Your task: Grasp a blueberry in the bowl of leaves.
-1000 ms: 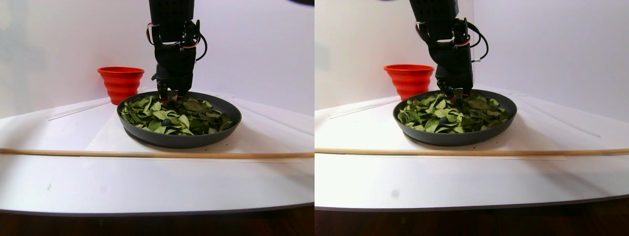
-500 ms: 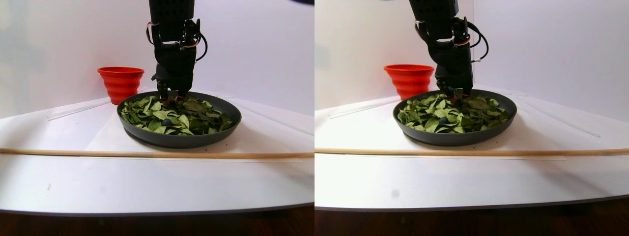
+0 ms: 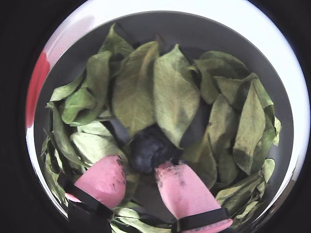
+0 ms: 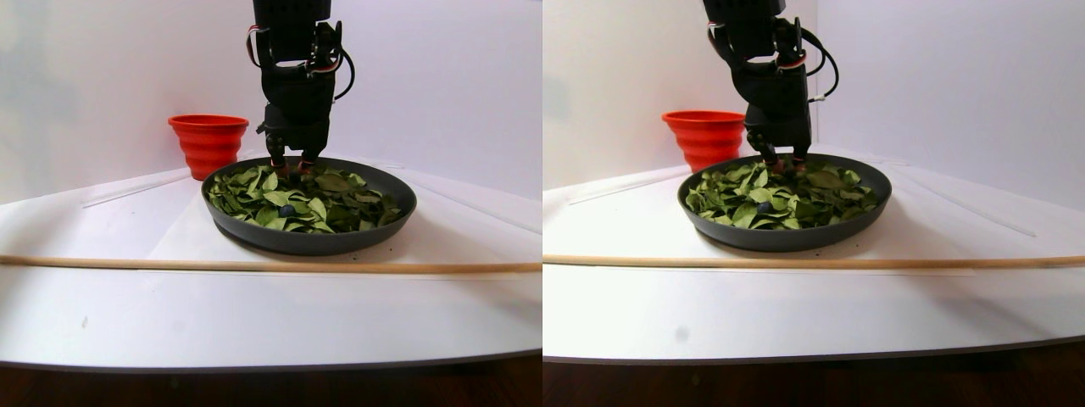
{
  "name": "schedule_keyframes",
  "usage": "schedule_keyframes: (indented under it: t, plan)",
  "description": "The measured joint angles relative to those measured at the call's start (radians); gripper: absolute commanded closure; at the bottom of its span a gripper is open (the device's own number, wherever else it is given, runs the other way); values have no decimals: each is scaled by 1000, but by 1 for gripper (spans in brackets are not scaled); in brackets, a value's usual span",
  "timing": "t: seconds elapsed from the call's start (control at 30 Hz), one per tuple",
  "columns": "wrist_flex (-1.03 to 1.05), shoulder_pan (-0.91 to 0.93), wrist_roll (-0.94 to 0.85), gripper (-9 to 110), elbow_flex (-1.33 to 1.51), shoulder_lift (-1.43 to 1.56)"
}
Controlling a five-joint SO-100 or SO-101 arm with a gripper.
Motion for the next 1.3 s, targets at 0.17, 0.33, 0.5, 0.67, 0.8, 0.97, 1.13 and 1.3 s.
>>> schedule_keyframes:
  t: [0.17,0.33,0.5,0.67,0.8,0.97,1.13,1.3]
  plan:
    - [0,0,9,90,15,25]
    - [0,0,-12,87,15,25]
    - [-17,0,-37,84,15,25]
    - [-28,0,-48,83,15,25]
    - [-28,3,-58,83,15,25]
    - [-46,12,-67,83,0,12]
    - [-49,18,-74,83,-32,-25]
    - [-49,20,-67,83,-44,-48]
